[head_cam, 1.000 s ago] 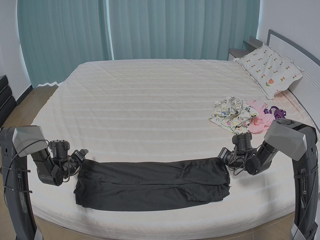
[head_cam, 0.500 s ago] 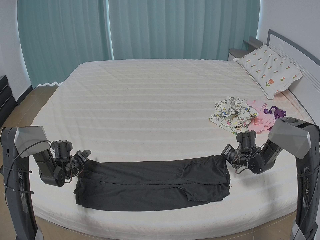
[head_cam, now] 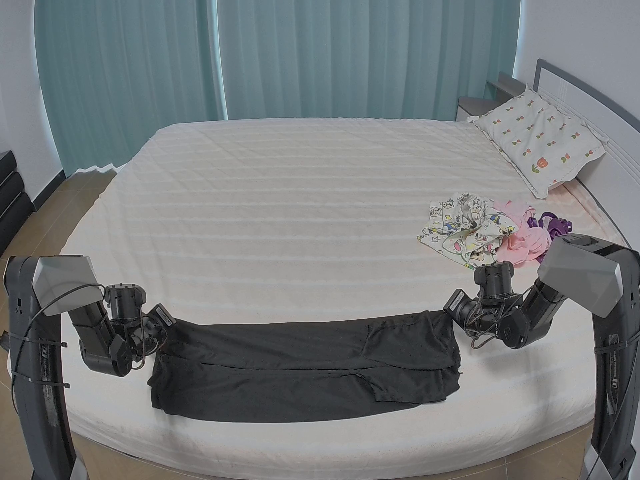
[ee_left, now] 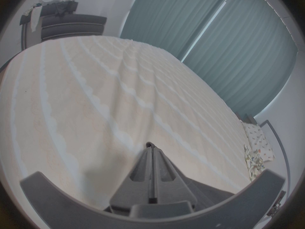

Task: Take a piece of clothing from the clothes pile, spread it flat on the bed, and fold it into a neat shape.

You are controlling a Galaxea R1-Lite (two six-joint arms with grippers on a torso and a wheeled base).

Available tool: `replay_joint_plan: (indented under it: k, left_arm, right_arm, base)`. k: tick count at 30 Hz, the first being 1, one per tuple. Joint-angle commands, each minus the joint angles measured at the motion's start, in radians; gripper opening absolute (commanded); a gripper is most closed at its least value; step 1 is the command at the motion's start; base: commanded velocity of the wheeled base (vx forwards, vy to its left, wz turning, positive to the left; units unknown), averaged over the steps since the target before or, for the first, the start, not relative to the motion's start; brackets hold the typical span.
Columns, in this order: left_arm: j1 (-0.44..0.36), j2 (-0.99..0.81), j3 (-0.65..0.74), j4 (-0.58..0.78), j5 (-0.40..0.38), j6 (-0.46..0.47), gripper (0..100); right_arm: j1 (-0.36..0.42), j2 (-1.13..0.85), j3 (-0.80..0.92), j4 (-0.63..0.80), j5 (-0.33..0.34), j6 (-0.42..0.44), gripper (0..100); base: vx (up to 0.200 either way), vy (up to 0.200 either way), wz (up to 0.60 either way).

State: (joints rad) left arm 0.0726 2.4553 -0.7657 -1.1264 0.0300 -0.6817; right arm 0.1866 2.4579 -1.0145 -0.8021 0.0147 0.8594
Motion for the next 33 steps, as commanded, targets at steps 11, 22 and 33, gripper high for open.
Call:
replay_joint_plan:
  k: [11,22,33]
  left_arm:
    - [0.009,0.021,0.000,-0.055,0.062,-0.052,0]
    - [0.007,0.040,-0.017,-0.050,0.057,-0.044,0]
    - [0.001,0.040,-0.017,-0.053,0.056,-0.042,100]
  right_arm:
    - [-0.018,-0.002,0.019,-0.054,-0.005,0.007,0]
    - [-0.016,0.004,0.030,-0.098,0.005,0.004,0]
    - [-0.015,0.000,0.034,-0.098,0.005,0.004,100]
  base:
    - [0.000,0.000,0.00]
    - [0.000,0.000,0.00]
    - [0.000,0.000,0.00]
